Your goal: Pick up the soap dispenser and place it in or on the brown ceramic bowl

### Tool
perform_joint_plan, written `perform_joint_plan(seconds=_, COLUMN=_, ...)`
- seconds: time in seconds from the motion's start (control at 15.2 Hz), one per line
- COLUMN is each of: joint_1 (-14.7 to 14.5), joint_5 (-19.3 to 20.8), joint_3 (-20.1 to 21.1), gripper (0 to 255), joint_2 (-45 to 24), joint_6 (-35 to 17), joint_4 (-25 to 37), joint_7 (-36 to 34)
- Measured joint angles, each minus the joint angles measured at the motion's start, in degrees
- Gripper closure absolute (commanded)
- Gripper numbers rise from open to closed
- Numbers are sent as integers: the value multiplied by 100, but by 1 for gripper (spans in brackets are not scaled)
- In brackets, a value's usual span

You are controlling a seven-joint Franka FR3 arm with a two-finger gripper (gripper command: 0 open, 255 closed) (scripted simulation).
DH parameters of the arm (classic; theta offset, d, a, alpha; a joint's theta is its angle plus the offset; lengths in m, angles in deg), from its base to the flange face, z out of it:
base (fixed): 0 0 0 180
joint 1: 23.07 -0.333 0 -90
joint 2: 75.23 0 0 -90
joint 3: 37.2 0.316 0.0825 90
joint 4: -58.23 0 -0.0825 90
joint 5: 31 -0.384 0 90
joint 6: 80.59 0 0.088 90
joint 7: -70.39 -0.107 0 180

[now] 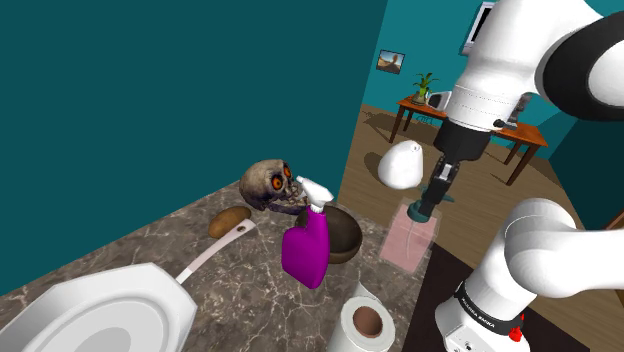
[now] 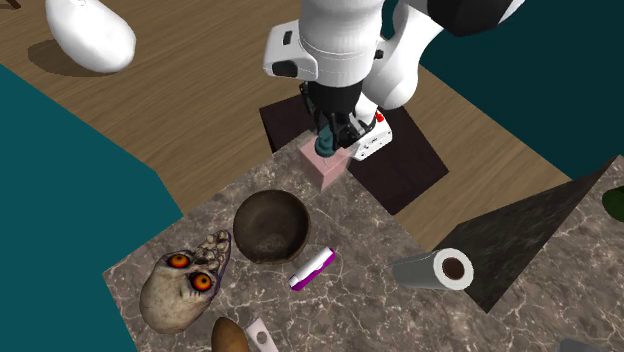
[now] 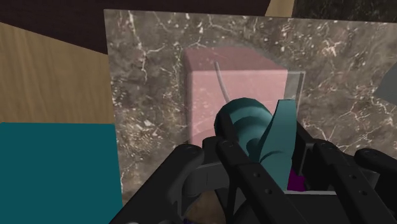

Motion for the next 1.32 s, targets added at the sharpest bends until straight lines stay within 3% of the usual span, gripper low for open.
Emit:
perform_joint_plan(seconds=0.79, joint_1=116, joint_5=213, joint_3=-209, gripper=255, joint_2=-379, joint_6=703, joint_4=1085, joint_7=-73)
perform_joint_plan(seconds=1.32, joint_1=494, joint_5=357, joint_3=9, gripper=255, joint_2=-2078, joint_6=361, joint_4=2478, joint_7=-112)
